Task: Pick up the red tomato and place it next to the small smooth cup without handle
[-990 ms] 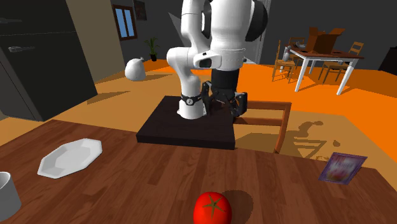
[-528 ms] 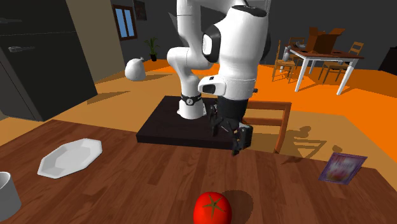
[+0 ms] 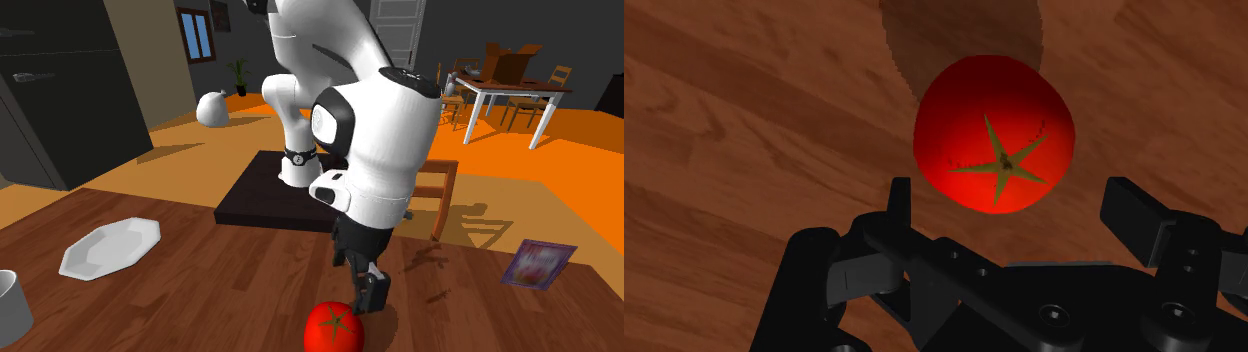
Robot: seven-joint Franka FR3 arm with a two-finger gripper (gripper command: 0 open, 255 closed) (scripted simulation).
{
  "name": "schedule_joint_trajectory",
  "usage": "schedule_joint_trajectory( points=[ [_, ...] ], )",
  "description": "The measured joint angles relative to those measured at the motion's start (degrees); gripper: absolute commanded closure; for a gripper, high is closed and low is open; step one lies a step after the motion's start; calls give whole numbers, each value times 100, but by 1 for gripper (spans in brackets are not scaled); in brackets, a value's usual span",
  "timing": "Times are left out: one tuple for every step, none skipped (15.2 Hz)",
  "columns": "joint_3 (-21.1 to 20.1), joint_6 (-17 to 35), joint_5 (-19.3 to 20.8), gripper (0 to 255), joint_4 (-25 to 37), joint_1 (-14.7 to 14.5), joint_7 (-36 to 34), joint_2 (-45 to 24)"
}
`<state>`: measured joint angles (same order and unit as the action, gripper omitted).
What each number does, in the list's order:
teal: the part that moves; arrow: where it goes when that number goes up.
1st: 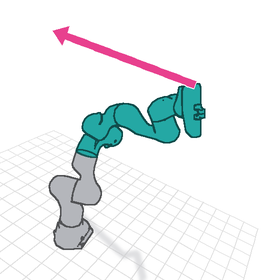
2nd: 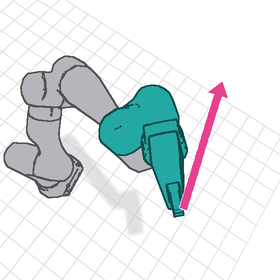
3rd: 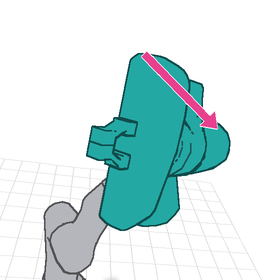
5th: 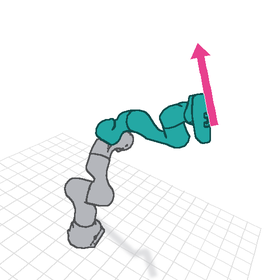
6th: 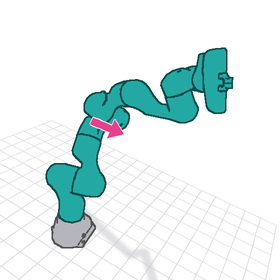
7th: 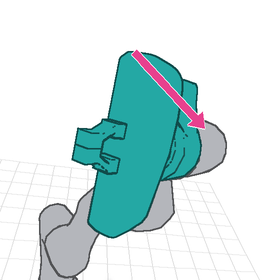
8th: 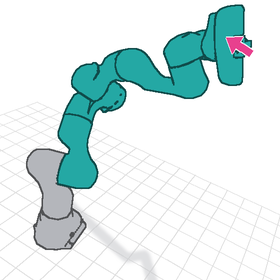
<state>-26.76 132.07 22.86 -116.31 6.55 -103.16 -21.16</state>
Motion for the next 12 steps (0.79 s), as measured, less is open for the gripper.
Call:
schedule_joint_trajectory(
  points=[
    [112,-11,106,0,158,-51,-206,-164],
    [186,-12,192,0,289,-109,-349,-311],
    [230,4,245,0,352,-140,-424,-399],
    [265,43,289,0,371,-158,-473,-463],
    [296,98,335,0,373,-175,-517,-527],
    [328,170,382,0,352,-180,-547,-582],
    [354,216,417,0,353,-187,-568,-633],
    [380,267,456,0,353,-198,-594,-687],
    [402,298,490,0,375,-217,-620,-746],
    [413,318,504,0,376,-218,-625,-768],
    [418,329,513,0,376,-223,-633,-780],
    [421,335,517,0,374,-224,-636,-784]
  ],
)
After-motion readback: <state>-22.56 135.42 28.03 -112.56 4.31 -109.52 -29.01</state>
